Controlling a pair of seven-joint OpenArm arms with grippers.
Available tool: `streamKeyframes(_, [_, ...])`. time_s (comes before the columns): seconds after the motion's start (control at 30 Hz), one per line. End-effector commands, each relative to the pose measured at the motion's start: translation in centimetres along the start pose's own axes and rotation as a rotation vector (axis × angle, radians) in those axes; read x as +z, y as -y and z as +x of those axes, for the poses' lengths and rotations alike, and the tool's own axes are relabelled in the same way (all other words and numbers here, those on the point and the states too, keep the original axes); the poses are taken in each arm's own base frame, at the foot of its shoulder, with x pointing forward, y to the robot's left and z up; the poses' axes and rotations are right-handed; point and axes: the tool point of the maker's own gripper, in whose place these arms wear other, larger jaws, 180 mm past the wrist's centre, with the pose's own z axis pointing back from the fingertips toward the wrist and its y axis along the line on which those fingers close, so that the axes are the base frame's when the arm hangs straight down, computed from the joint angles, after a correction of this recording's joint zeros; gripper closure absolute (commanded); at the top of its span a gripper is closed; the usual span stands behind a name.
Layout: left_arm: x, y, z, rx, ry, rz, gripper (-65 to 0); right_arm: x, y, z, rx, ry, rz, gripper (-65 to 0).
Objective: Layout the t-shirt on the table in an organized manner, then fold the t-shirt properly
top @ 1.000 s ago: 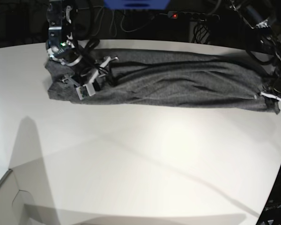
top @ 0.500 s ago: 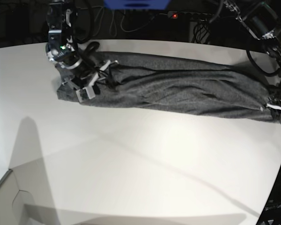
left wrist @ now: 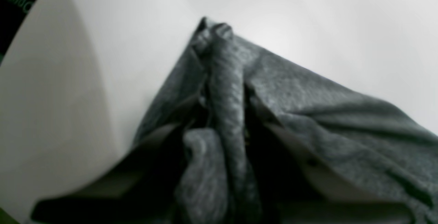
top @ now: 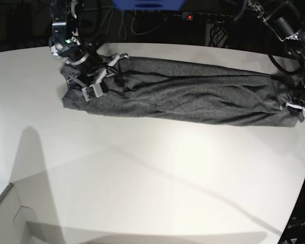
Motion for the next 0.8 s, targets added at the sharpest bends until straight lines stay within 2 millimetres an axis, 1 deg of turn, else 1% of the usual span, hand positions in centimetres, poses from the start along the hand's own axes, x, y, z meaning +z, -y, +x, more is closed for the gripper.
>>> streamKeyframes(0.0, [0.2,-0.2,3.2,-0.013,0.079,0.000,0.0,0.1,0.0,1.0,-0.002,0.041,0.004,-31.8])
streamKeyframes(0.17, [-0.4,-1.8,3.0,0.002,0.044,0.017,0.0,0.1,0.0,0.8,-0.003,0.036,0.004,-31.8])
streamKeyframes(0.3, [-1.2,-2.2,3.3,0.025,0.033,0.016,0.0,0.1,0.0,0.9,-0.002,0.038,0.004,-31.8])
streamKeyframes(0.37, [-1.3,-2.4,3.1,0.024,0.023,0.018,0.0,0.1,0.1,0.9,-0.002,0.038,0.002,-31.8])
streamKeyframes(0.43, [-1.5,-2.1,3.1,-0.004,0.011,0.014,0.0,0.1,0.1,0.9,-0.002,0.038,0.002,-31.7])
streamKeyframes(0.6, [-2.8,-0.3,2.7,-0.185,0.000,0.022,-0.1,0.1,0.1,0.9,-0.002,0.039,0.001,-31.6])
streamKeyframes(0.7, [-3.0,-0.4,2.0,-0.237,-0.024,0.046,-0.1,0.3,0.6,0.8,0.011,0.033,-0.004,-31.5])
streamKeyframes(0.77, [-3.0,-0.5,1.9,-0.256,-0.032,0.059,-0.1,0.3,0.7,0.8,0.018,0.030,-0.005,-31.5])
